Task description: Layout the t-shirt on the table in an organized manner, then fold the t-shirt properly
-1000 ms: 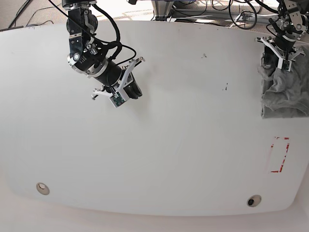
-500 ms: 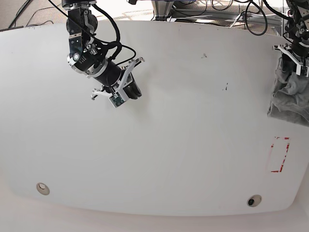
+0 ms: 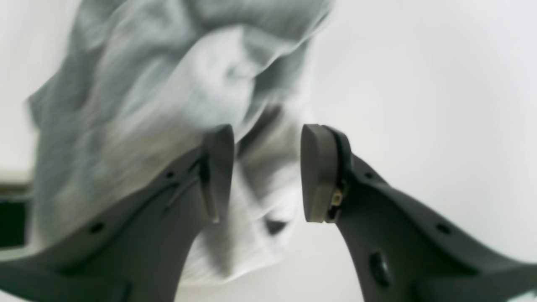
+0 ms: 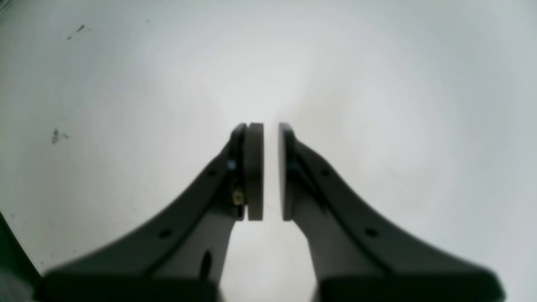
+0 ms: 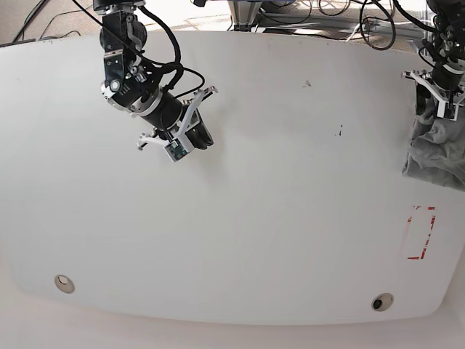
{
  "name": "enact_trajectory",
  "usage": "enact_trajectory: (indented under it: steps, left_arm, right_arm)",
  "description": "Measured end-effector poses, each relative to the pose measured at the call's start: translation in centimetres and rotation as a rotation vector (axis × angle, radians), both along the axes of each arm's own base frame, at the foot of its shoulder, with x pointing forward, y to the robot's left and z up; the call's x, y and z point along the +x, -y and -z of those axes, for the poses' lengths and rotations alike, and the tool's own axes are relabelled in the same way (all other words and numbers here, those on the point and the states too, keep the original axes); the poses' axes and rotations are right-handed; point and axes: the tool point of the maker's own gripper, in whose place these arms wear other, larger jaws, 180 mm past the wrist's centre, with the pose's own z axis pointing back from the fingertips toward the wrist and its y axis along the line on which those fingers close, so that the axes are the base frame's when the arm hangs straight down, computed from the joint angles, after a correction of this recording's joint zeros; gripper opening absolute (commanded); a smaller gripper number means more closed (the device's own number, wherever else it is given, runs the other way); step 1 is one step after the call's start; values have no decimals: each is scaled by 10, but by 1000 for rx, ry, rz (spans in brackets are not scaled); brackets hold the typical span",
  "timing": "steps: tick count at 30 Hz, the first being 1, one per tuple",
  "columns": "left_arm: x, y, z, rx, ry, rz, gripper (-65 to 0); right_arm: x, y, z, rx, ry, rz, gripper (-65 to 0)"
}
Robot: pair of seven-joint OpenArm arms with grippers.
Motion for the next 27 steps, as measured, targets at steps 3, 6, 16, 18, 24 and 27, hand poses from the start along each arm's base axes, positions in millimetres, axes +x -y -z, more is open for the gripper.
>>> enact_trajectory:
  steps: [3,6,16,18,24,27]
  left_arm:
    - [10,20,-12,-8,42,52,-411]
    - [20,39,-23,-14,88,76,-411]
    - [67,119,-61,-180,367,117,-413]
    - [77,130,-66,-173,407,115,-413]
    - [90,172,-67,-248,494,150,-413]
    - [85,188,-57,-270,470,179,-413]
  right_arm:
    - [0,-2,-8,2,20,-4,-591]
    - [2,-4,-21,8,61,-9,-591]
    - [17,4,-40,29,202,-9,-591]
    - [22,11,-40,-6,241,5,-593]
    - [29,23,-23,-94,314,10,-593]
    - [23,24,-11,-59,308,18,-593]
